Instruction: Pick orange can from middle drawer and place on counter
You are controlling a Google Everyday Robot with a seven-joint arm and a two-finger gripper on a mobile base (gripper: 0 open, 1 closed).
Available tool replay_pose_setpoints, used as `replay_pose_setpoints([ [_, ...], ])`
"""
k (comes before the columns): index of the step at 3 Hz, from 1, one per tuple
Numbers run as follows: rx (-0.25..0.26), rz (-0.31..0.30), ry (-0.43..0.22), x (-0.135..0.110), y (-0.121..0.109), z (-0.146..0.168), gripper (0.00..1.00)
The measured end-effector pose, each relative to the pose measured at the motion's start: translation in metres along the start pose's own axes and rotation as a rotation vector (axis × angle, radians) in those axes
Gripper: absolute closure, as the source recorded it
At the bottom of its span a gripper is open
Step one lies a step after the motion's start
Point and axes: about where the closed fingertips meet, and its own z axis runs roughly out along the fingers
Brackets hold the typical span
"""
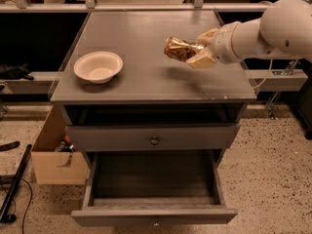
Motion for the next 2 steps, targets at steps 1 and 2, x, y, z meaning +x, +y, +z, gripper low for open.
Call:
replay_pose_setpoints([
  [1,0.000,0.000,0.000,0.0000,0.0000,0.0000,0.34],
  [2,0.000,0.000,0.000,0.0000,0.0000,0.0000,0.11],
])
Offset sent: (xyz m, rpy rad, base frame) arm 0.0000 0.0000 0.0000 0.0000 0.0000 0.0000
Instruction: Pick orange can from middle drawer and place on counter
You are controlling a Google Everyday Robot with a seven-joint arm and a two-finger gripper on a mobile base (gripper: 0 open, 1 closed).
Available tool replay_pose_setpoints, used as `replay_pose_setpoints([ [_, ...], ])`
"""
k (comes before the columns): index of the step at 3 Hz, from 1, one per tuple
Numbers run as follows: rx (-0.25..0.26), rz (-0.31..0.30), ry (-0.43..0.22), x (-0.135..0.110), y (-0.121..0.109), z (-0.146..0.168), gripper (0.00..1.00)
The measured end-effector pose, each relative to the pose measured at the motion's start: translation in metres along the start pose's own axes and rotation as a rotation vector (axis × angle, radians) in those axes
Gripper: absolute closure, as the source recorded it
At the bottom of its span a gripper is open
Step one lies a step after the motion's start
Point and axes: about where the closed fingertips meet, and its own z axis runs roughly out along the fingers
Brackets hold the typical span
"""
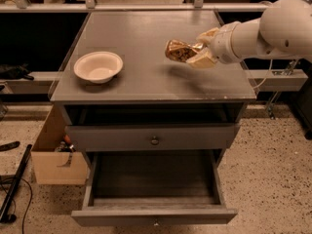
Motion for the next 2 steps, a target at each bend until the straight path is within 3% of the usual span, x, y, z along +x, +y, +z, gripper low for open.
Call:
replay_pose_setpoints([
  [1,0.000,0.000,0.000,-0.0001,0.0001,0.0001,0.00],
  [2,0.000,0.000,0.000,-0.0001,0.0001,0.0001,0.00],
])
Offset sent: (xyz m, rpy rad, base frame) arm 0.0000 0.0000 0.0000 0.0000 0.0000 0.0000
